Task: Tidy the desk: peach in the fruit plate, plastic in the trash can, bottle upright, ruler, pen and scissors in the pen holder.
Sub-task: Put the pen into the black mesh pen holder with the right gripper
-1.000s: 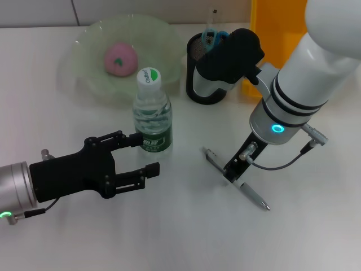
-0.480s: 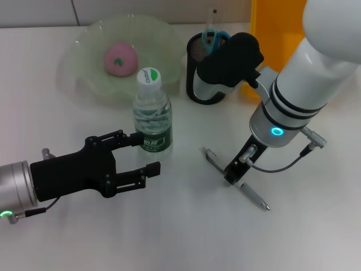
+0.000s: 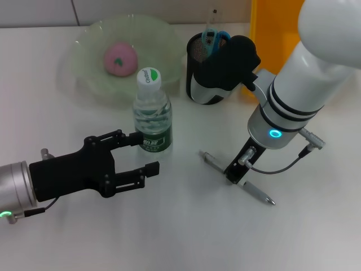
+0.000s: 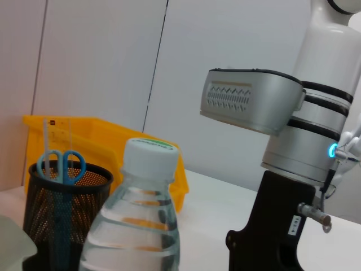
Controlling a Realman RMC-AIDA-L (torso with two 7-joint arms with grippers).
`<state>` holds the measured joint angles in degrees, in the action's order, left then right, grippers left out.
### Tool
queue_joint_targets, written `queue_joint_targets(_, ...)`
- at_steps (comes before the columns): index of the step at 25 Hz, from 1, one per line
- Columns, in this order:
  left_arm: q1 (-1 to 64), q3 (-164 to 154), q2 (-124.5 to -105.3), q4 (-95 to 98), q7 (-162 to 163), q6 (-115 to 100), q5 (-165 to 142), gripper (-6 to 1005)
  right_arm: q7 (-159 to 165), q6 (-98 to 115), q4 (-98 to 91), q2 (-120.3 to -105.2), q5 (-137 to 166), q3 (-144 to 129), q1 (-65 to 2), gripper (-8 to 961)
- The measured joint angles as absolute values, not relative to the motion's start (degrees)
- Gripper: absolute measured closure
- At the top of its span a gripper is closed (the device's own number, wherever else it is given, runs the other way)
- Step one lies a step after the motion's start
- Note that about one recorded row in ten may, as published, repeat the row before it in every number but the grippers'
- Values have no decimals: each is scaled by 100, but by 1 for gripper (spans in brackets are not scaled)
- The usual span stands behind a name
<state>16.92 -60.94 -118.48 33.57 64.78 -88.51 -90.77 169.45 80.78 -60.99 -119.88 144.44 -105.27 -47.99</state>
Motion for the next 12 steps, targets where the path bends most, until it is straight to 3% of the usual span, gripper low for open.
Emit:
queue_joint_targets(6, 1683, -6011, -11842, 3357, 6478, -8875, -9073, 233, 16907, 8222, -6528, -11956, 14444, -10364, -4539, 834)
queue_joint_targets(12, 1672, -5871, -11838, 3358, 6469, -8979, -9069, 234, 16164, 8493, -7654, -11944, 14356, -8849, -3618, 832)
